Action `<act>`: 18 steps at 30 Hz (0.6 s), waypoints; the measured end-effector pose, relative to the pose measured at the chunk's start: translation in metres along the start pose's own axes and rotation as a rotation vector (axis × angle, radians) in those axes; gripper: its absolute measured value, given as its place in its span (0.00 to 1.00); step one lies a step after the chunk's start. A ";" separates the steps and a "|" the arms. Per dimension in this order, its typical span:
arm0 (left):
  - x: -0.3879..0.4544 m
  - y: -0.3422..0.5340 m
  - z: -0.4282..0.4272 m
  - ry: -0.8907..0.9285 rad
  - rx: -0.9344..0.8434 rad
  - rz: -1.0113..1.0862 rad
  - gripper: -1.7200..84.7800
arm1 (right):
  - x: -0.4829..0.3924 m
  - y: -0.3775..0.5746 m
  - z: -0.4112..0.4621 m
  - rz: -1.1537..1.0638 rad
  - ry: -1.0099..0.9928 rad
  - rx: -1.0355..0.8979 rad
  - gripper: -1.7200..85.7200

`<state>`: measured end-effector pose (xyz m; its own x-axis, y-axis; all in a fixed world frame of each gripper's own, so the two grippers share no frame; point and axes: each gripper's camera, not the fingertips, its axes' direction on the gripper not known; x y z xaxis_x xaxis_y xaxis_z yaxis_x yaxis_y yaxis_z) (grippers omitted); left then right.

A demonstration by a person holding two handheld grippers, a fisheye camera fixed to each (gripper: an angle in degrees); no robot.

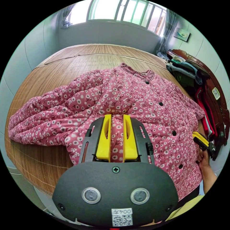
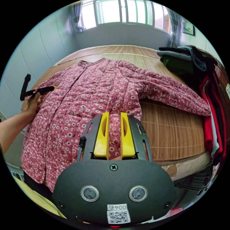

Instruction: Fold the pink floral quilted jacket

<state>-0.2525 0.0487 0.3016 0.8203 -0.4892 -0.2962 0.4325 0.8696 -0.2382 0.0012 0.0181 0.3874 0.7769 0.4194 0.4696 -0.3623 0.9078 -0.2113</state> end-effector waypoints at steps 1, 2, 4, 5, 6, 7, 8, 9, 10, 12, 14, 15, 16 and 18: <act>-0.007 -0.001 -0.002 0.033 -0.002 -0.015 0.09 | -0.004 -0.003 0.000 -0.004 0.013 -0.013 0.11; -0.016 -0.002 -0.004 0.072 -0.002 -0.042 0.08 | -0.006 -0.004 0.000 -0.007 0.024 -0.016 0.11; -0.026 -0.004 -0.006 0.112 -0.006 -0.087 0.08 | -0.005 -0.005 -0.002 -0.002 0.017 -0.010 0.11; -0.026 -0.007 -0.009 0.116 -0.013 -0.087 0.07 | 0.001 -0.005 -0.006 0.012 -0.011 -0.004 0.11; -0.023 -0.009 -0.012 0.106 -0.016 -0.075 0.07 | 0.005 -0.006 -0.009 0.023 -0.031 -0.001 0.11; -0.009 -0.015 -0.023 0.072 -0.004 -0.032 0.07 | 0.017 -0.007 -0.020 0.056 -0.095 0.012 0.11; 0.013 -0.020 -0.036 0.076 0.035 0.044 0.07 | 0.032 -0.008 -0.033 0.086 -0.156 0.038 0.11; 0.025 -0.023 -0.042 0.094 0.054 0.079 0.07 | 0.040 -0.008 -0.040 0.100 -0.170 0.051 0.11; 0.050 -0.030 -0.050 0.148 0.080 0.134 0.08 | 0.058 -0.007 -0.055 0.117 -0.169 0.078 0.11; 0.091 -0.042 -0.055 0.239 0.106 0.194 0.08 | 0.093 -0.006 -0.077 0.144 -0.138 0.116 0.11; 0.153 -0.058 -0.047 0.337 0.114 0.268 0.08 | 0.159 -0.004 -0.102 0.226 -0.094 0.138 0.11; 0.169 -0.062 -0.043 0.364 0.109 0.286 0.08 | 0.178 -0.004 -0.106 0.253 -0.080 0.130 0.11; 0.199 -0.070 -0.033 0.407 0.097 0.317 0.07 | 0.219 -0.006 -0.115 0.324 -0.064 0.105 0.11; 0.241 -0.080 -0.018 0.438 0.081 0.354 0.06 | 0.280 -0.009 -0.127 0.440 -0.076 0.085 0.11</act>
<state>-0.0963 -0.1396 0.2326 0.6963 -0.1338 -0.7052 0.2008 0.9795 0.0124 0.2872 0.1287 0.4124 0.5008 0.7606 0.4132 -0.6929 0.6383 -0.3353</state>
